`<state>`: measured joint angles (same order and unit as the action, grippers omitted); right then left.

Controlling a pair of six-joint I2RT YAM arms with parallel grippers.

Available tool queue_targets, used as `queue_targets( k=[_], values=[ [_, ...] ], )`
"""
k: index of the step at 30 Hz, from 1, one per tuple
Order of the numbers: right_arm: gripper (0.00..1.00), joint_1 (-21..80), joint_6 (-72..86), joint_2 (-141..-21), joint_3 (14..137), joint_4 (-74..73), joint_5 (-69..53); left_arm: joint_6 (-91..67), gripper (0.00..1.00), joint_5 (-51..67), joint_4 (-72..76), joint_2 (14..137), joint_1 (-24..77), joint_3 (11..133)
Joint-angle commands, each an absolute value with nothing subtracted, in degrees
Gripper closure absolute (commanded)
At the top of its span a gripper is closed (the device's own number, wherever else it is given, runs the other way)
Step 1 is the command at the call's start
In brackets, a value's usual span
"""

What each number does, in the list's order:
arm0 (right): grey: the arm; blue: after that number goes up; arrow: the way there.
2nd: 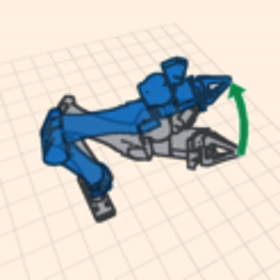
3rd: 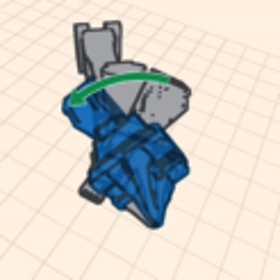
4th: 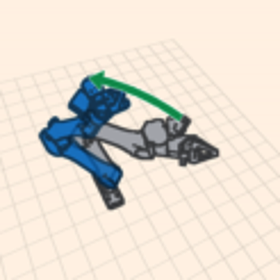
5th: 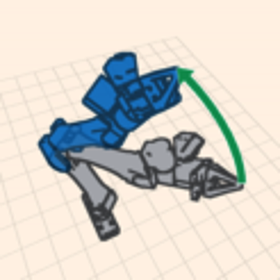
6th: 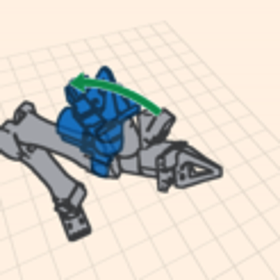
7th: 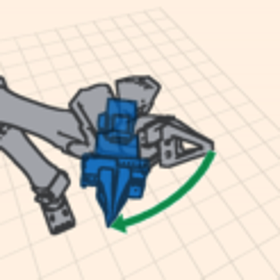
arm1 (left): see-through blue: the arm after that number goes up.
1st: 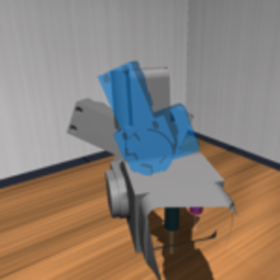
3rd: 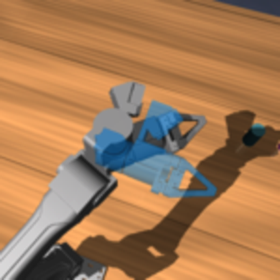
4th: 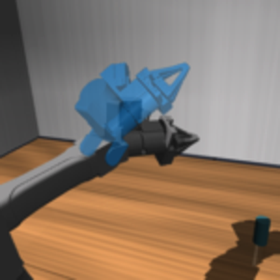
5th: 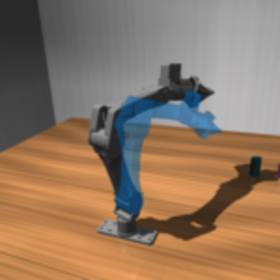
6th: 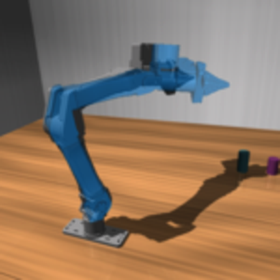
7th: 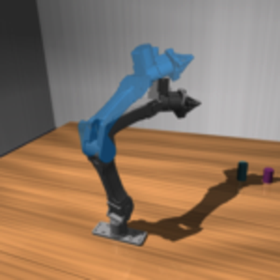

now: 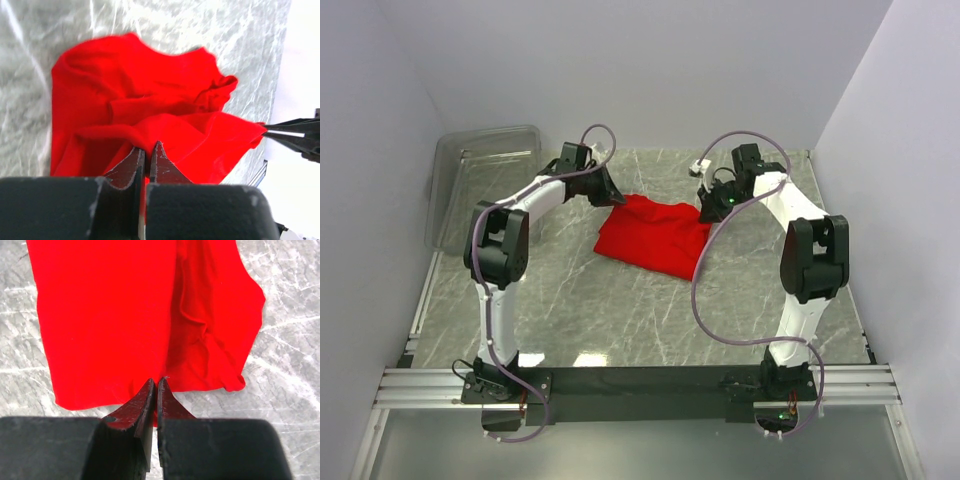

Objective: Fold and stack the t-shirts
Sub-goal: Fold the T-shirt at the center of the board.

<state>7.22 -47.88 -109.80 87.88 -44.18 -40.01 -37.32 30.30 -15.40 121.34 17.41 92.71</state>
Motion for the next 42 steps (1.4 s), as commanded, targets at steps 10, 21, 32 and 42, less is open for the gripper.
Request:
queue_targets(
  k=[10, 21, 32, 42],
  values=[
    [1.00, 6.5, -42.5, -111.8, 89.4, -38.3, -38.8, -40.9, 0.98, 31.8, -9.7, 126.6, 17.2, 99.3],
    [0.61, 5.4, -24.6, -110.1, 85.8, -22.2, -22.7, -40.9, 0.42, 22.1, -10.9, 125.3, 16.9, 106.3],
    [0.67, 5.3, -25.8, -103.4, 82.0, -28.0, -43.0, -29.5, 0.29, 25.5, -10.2, 110.8, 17.0, 94.3],
    [0.80, 6.3, -18.7, -107.9, 81.0, -28.0, -48.1, -32.7, 0.35, 34.9, 1.5, 112.7, 19.0, 82.8]
  ],
)
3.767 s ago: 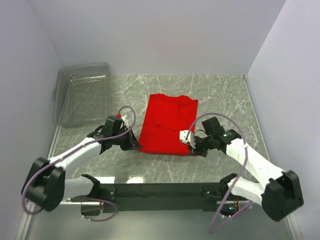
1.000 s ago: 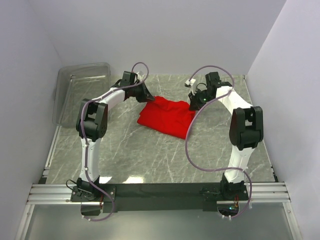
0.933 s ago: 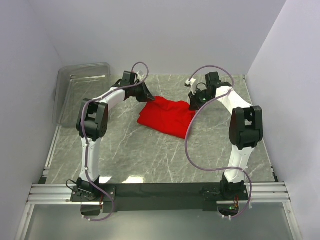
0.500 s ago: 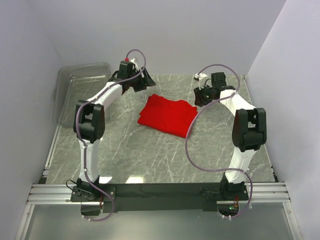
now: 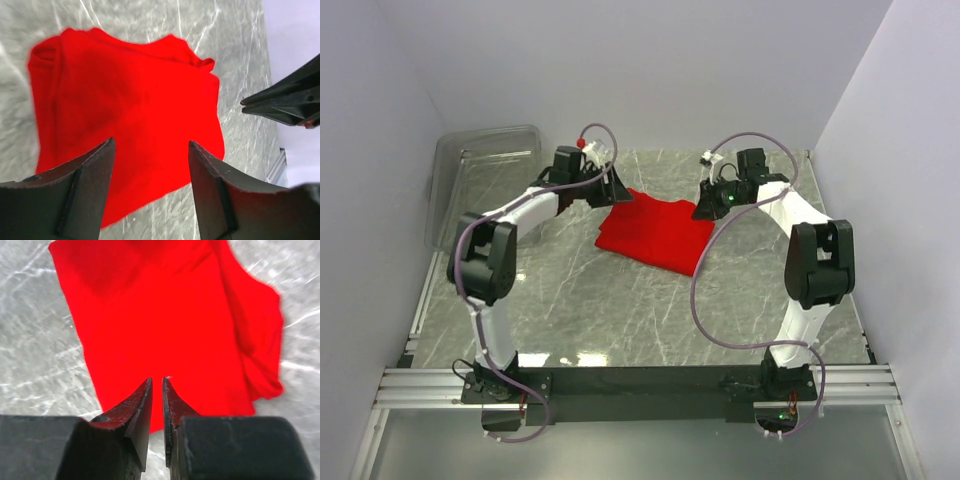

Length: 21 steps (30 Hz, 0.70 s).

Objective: Fold and stack the t-shirts
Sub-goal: Fold the T-shirt at the center of the board.

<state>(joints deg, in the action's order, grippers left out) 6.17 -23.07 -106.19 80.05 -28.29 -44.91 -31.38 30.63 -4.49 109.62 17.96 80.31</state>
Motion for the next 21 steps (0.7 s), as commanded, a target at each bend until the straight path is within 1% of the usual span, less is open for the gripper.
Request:
queue_targets(
  k=[1, 5, 11, 16, 21],
  values=[
    [0.80, 6.3, -17.4, -108.5, 81.3, -27.1, -47.5, -33.5, 0.35, 34.8, 1.6, 113.9, 19.6, 83.9],
    [0.82, 6.2, -13.4, -111.8, 83.6, -26.9, -42.0, -37.3, 0.36, 34.1, 3.8, 120.5, 20.0, 89.0],
    [0.83, 6.1, -10.1, -113.6, 84.4, -26.5, -34.8, -41.3, 0.37, 32.4, 4.3, 127.8, 20.0, 94.2],
    [0.82, 5.5, -6.9, -114.6, 84.5, -25.3, -26.0, -42.2, 0.36, 26.5, 2.6, 130.0, 19.7, 96.1],
    [0.82, 4.6, -6.2, -117.7, 87.5, -25.1, -22.1, -42.1, 0.36, 21.7, 0.8, 130.0, 19.2, 97.0]
  ],
)
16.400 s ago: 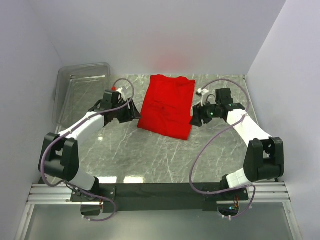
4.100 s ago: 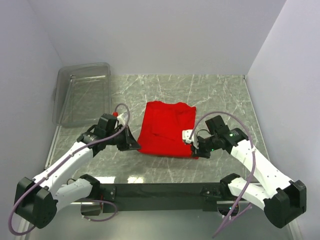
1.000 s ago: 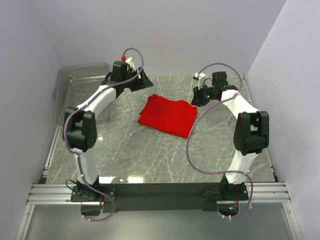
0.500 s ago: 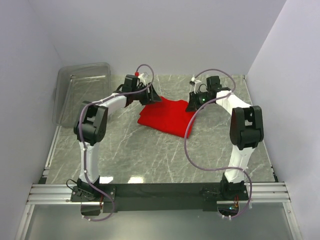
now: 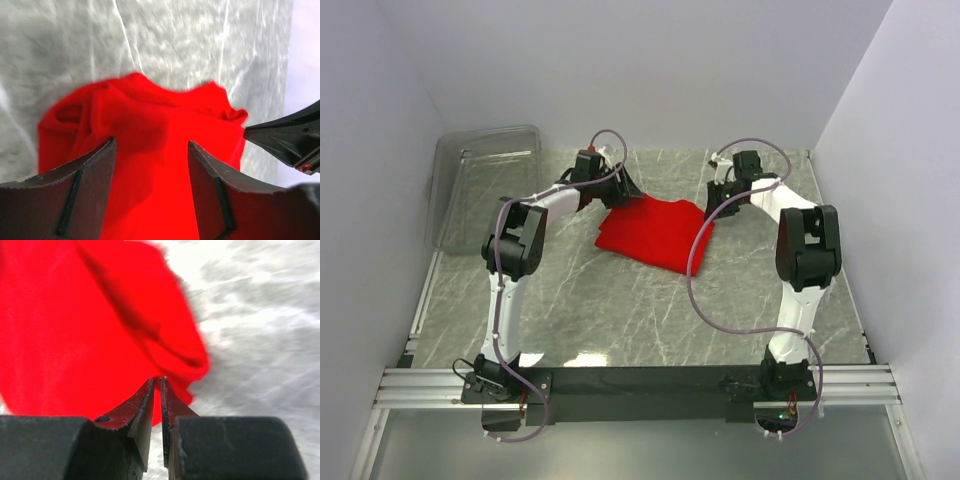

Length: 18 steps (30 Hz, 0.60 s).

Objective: Fold and stack the t-shirts
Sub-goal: Fold the T-shirt at the center of the board.

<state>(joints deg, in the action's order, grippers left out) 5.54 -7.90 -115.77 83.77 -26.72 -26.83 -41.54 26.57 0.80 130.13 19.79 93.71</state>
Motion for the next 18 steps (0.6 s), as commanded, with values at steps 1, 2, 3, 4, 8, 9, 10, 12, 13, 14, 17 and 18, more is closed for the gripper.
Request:
queue_targets(
  k=[1, 2, 3, 4, 8, 9, 10, 12, 13, 14, 17, 18],
  values=[
    [0.82, 4.3, -5.9, -118.4, 88.3, -25.8, -21.8, -41.9, 0.36, 20.8, 0.2, 130.2, 19.2, 97.4],
    [0.82, 4.2, -5.5, -119.7, 90.0, -26.5, -21.7, -41.7, 0.36, 19.6, 0.2, 130.5, 19.2, 98.0],
    [0.82, 3.9, -5.5, -120.3, 90.7, -27.2, -22.0, -41.7, 0.36, 18.7, -2.6, 130.8, 19.1, 98.4],
    [0.82, 3.8, -5.4, -120.7, 91.2, -28.1, -21.8, -41.6, 0.36, 18.3, -2.9, 131.0, 18.8, 98.6],
    [0.82, 3.1, -5.4, -121.1, 92.1, -28.3, -21.6, -41.6, 0.35, 17.0, -3.4, 130.8, 18.3, 97.7],
    [0.82, 3.0, -5.4, -121.0, 92.3, -28.4, -21.9, -41.5, 0.35, 16.6, -3.8, 130.7, 18.2, 97.6],
    [0.82, 2.7, -5.4, -120.9, 92.3, -28.6, -22.0, -41.4, 0.35, 16.4, -3.8, 130.3, 18.0, 97.5],
    [0.82, 2.5, -5.5, -120.2, 92.7, -28.7, -22.0, -41.3, 0.34, 15.3, -3.6, 129.7, 17.8, 97.0],
    [0.82, 2.5, -5.5, -119.8, 92.7, -28.7, -21.9, -41.2, 0.34, 15.2, -3.6, 128.9, 17.5, 97.1],
    [0.82, 2.2, -5.7, -118.3, 92.6, -28.5, -21.9, -41.0, 0.34, 15.5, -2.3, 128.2, 17.4, 96.7],
    [0.81, 1.8, -7.1, -113.2, 90.4, -26.3, -21.9, -39.7, 0.33, 15.7, 2.3, 123.7, 17.4, 94.1],
    [0.80, 1.8, -7.9, -111.9, 90.0, -26.2, -22.5, -39.3, 0.33, 16.1, 2.7, 122.4, 17.4, 93.8]
  ],
)
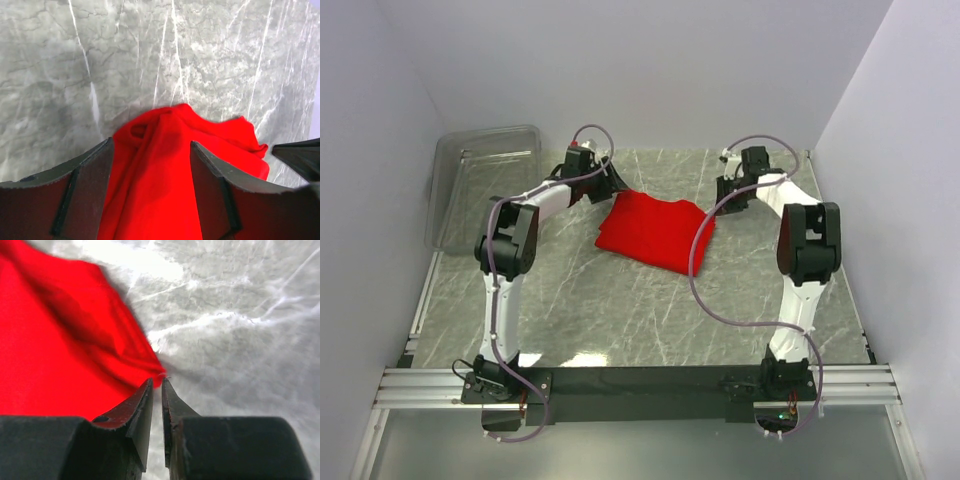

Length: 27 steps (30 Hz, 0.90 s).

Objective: Fold and stack the t-shirts
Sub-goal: Fold the T-shirt at the center of the board.

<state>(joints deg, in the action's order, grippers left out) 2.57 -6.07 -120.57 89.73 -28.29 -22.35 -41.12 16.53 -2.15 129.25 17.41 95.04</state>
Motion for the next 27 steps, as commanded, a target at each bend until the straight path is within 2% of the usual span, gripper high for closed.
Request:
queue_targets(
  k=[1, 8, 14, 20, 27],
  values=[
    [0.80, 1.8, -9.0, -110.8, 89.7, -26.5, -25.5, -38.2, 0.33, 16.6, 2.8, 120.2, 17.4, 93.5],
    [0.78, 1.8, -23.2, -99.4, 82.1, -32.9, -45.2, -32.4, 0.33, 22.3, 0.5, 107.2, 17.7, 83.9],
    [0.79, 5.4, -26.3, -96.2, 73.1, -36.9, -51.6, -31.7, 0.33, 30.0, 1.5, 97.9, 19.2, 68.3],
    [0.81, 10.9, -17.6, -101.8, 70.7, -33.4, -50.8, -37.0, 0.34, 31.3, 6.0, 101.0, 22.2, 63.3],
    [0.82, 10.9, -15.1, -109.9, 73.1, -34.9, -50.2, -40.7, 0.35, 31.7, 10.0, 108.3, 22.9, 63.9]
  ],
)
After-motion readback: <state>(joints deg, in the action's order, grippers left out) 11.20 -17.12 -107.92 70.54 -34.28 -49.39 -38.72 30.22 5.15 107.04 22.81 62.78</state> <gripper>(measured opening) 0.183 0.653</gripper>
